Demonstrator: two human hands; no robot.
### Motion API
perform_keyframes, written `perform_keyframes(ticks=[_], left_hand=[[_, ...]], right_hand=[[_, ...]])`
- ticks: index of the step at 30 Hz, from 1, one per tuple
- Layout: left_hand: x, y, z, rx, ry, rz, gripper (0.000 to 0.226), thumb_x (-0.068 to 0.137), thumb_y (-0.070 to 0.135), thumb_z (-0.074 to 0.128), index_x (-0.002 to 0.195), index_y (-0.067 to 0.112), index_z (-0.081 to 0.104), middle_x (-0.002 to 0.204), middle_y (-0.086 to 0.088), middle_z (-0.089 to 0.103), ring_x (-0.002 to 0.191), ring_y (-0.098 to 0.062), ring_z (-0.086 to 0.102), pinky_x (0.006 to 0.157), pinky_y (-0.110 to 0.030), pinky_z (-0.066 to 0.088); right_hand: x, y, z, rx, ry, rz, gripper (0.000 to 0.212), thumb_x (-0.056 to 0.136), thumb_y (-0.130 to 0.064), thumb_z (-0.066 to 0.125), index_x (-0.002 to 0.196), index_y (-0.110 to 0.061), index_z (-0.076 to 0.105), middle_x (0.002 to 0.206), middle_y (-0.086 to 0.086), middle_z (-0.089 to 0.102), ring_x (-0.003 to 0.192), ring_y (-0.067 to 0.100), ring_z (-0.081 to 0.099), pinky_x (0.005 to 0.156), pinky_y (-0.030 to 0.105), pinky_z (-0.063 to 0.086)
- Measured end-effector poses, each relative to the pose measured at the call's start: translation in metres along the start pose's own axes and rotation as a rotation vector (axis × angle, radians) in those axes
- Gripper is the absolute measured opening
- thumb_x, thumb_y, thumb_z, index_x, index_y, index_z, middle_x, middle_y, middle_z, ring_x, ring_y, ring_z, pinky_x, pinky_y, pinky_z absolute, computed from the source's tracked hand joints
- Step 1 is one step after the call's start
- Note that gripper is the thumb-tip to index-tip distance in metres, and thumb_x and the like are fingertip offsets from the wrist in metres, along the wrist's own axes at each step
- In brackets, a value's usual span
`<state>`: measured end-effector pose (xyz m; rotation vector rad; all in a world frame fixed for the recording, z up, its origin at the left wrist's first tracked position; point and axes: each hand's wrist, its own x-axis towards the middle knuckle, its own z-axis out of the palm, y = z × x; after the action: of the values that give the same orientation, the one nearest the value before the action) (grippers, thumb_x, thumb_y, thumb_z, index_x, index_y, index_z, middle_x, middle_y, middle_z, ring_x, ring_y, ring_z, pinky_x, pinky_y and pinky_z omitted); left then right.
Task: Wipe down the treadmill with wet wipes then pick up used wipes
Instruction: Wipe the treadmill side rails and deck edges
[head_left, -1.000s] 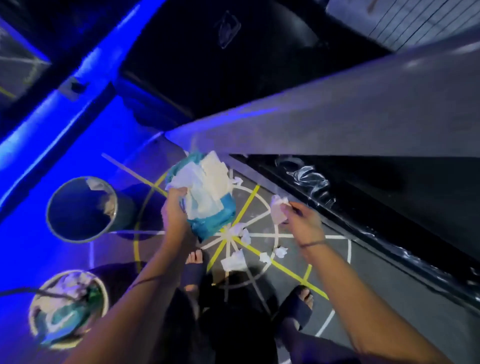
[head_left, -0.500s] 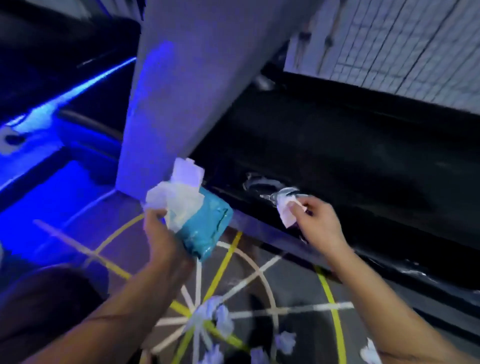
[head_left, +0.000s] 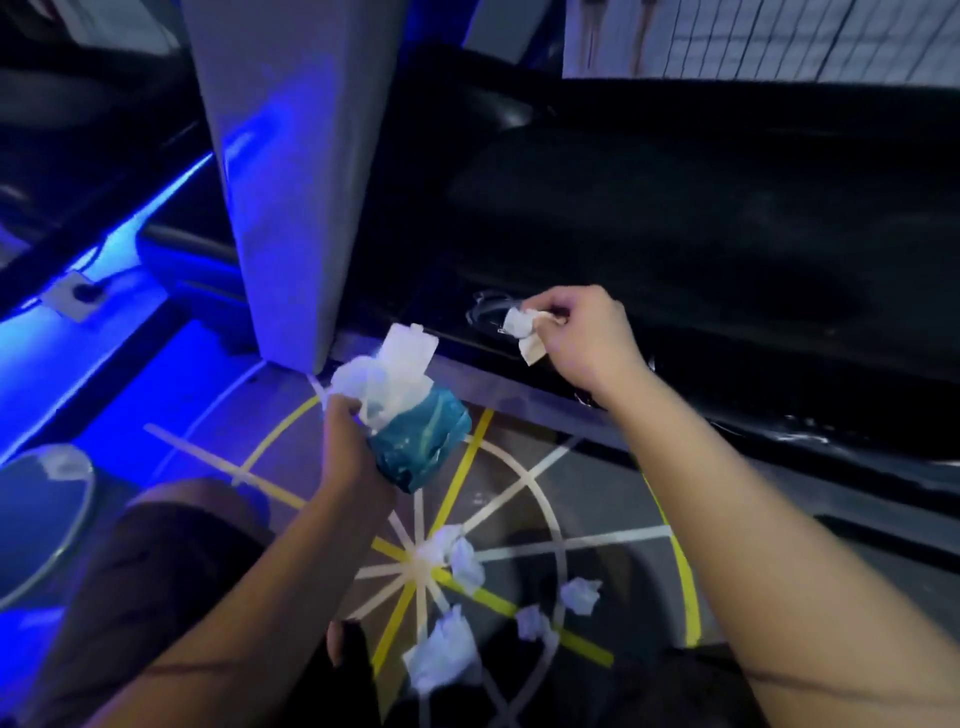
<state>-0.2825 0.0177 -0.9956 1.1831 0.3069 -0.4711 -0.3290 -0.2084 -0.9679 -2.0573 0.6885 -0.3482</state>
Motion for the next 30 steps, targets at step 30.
perform_keyframes(ticks=[30], left_hand=[[0.021, 0.076, 0.074, 0.164, 0.015, -0.176, 0.016, 0.085, 0.004, 0.068, 0.101, -0.002, 0.068, 0.074, -0.018, 0.076, 0.059, -0.032, 0.074, 0.049, -0.049, 0.061]], right_hand=[[0.010, 0.018, 0.010, -0.081, 0.156, 0.009, 0.022, 0.089, -0.015, 0.072, 0.082, -0.036, 0.069, 0.073, -0.022, 0.067, 0.070, -0.013, 0.061, 0.068, 0.017, 0.050]])
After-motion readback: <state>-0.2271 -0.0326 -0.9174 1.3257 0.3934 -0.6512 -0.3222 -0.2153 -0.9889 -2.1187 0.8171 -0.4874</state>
